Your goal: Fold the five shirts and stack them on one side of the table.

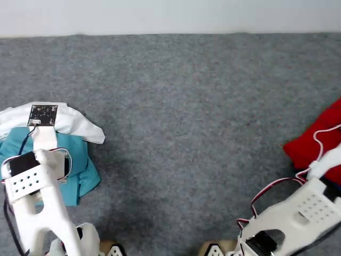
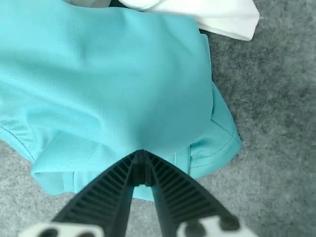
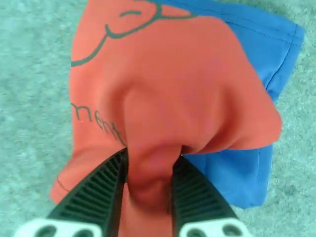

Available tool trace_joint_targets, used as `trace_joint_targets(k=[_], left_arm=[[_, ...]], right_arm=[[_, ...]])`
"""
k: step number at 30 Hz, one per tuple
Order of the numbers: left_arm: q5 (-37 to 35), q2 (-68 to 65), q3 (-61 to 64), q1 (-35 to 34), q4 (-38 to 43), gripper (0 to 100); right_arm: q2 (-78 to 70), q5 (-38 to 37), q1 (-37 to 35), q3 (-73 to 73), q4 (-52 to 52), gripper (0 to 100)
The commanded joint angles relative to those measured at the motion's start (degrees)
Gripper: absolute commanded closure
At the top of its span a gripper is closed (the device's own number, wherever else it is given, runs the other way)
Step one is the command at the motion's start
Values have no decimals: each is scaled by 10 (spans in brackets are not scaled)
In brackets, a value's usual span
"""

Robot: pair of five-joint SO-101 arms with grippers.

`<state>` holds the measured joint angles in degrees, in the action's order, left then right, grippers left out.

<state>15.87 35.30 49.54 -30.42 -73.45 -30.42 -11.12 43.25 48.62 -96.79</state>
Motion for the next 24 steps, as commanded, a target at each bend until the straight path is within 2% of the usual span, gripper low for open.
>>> trace_joint_targets(k=[1,10,12,18,20,24], left_arm=[[1,10,-2,3,-4,998],[1,10,-2,3,-5,998],[2,10,-2,3,-5,998],[4,10,-2,3,-5,998],[4,10,-2,3,-4,998],[4,10,-2,3,-2,998]], right_arm=[[-8,-8,17,7,41,991],[-82,-55,29,7,127,979],[-95,-79,36,7,138,928],[-101,-84,56,30,128,668],[-101,-84,58,64,89,634],[-102,-84,54,167,-9,625]])
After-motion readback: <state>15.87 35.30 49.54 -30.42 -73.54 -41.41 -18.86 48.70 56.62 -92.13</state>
